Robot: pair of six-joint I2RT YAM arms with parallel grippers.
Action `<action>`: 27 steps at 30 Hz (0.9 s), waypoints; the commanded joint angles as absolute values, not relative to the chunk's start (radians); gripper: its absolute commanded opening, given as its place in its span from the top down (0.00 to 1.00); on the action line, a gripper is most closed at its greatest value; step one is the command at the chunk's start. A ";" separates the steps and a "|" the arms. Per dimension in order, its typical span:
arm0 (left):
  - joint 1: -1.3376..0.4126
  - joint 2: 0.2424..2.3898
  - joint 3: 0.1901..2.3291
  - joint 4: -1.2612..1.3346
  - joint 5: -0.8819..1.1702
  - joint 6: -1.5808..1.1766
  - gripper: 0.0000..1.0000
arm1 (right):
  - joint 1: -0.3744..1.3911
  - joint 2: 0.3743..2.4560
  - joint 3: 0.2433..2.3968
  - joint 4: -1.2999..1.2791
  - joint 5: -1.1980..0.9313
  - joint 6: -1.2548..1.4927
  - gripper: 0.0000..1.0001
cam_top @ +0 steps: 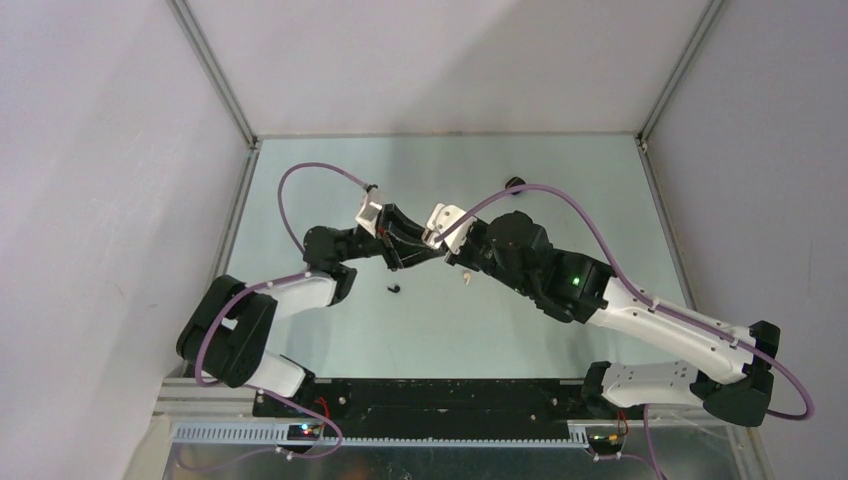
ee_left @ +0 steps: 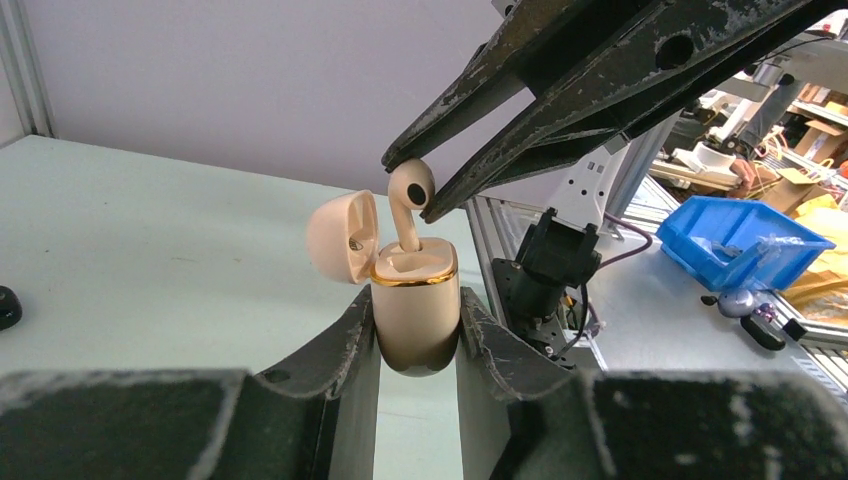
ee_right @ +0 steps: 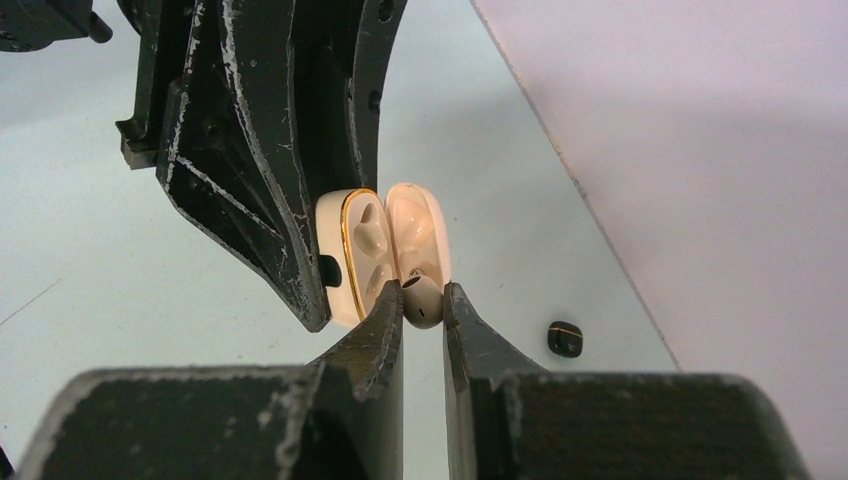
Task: Insert the wireless bluetooth earbuds into the charging case
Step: Place the earbud in the charging case.
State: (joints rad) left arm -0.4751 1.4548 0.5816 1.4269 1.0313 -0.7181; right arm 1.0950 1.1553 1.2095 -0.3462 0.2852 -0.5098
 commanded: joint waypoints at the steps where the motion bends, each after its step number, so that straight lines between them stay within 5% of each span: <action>1: -0.472 1.428 0.602 1.492 0.988 -0.721 1.00 | 1.104 1.163 1.210 -0.299 0.288 -0.455 0.89; 27: -0.467 1.429 0.614 1.401 0.994 -0.680 1.00 | 1.160 1.202 1.260 -0.283 0.406 -0.504 0.91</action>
